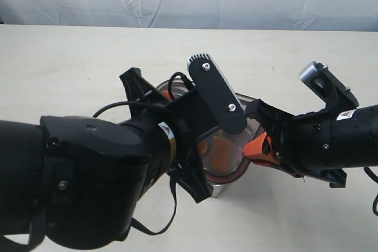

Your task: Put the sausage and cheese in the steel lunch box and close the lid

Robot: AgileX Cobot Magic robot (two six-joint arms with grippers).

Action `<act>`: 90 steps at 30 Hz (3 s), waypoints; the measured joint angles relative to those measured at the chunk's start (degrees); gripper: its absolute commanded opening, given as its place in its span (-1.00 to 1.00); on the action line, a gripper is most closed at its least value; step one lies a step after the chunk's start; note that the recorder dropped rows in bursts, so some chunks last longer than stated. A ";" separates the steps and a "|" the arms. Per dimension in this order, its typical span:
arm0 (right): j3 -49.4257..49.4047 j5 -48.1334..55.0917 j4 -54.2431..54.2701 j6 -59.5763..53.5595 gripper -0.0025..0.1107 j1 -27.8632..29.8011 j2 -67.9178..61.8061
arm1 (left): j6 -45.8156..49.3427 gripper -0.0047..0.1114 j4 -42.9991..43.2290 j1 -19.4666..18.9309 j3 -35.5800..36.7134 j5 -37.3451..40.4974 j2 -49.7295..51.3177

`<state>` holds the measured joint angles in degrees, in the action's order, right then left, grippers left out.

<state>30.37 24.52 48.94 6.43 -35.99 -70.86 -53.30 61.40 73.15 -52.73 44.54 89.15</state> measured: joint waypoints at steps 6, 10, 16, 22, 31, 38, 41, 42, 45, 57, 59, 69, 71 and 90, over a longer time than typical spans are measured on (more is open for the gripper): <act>-0.12 0.50 0.02 0.00 -0.06 -0.09 0.00 | 0.00 -0.19 0.10 0.00 0.00 -0.59 0.00; -0.12 0.65 0.13 0.00 -0.07 -0.09 0.00 | 0.00 -0.19 0.00 0.00 0.00 -0.59 0.00; -0.12 3.16 -0.06 0.02 -0.07 -0.09 0.39 | 0.78 -0.19 0.00 0.00 0.00 1.89 0.00; -0.12 4.62 -10.87 9.70 -0.07 -0.09 8.42 | 5.98 -0.19 -0.55 -4.44 0.00 9.23 0.00; -2.14 21.21 -32.15 26.70 -0.96 -0.09 14.54 | 11.86 -0.19 -8.12 -21.48 0.00 0.43 0.00; -12.25 7.72 -11.54 9.61 -0.95 -2.07 13.97 | 13.19 -0.19 -9.85 -24.47 0.00 -1.92 0.00; -17.47 -0.79 -7.00 8.05 -0.95 -5.49 13.42 | 13.47 -0.19 -10.25 -24.47 0.00 -2.39 0.00; -18.62 -3.56 -5.26 7.80 -0.95 -6.48 13.17 | 13.47 -0.19 -10.25 -24.47 0.00 -2.88 0.00; -20.66 -9.67 -1.85 7.67 -0.95 -9.63 11.99 | 13.47 -0.19 -10.25 -25.14 0.00 -5.44 0.00; -11.80 -16.58 0.44 7.32 -0.96 -15.23 -1.28 | 15.89 -0.19 -13.34 -33.65 -0.10 -9.72 0.00; -9.28 -16.69 -0.85 7.32 -0.96 -15.23 -3.69 | 19.88 -0.19 -16.63 -33.70 -0.10 -11.74 0.00; -5.11 -13.07 -5.51 7.32 -0.96 -15.23 -10.10 | 26.78 -0.19 -21.03 -37.86 -0.10 -17.47 0.00; -5.11 -12.98 -5.87 7.32 -0.96 -15.23 -8.24 | 26.78 -0.19 -22.46 -39.65 -0.10 -17.73 0.00; -5.11 -8.73 -16.98 14.18 -0.96 -15.23 6.51 | 30.21 -0.19 -27.03 -40.70 -0.10 -19.48 0.00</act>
<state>25.26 15.79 31.96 20.61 -51.22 -64.36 -23.09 34.36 32.45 -52.83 25.06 89.15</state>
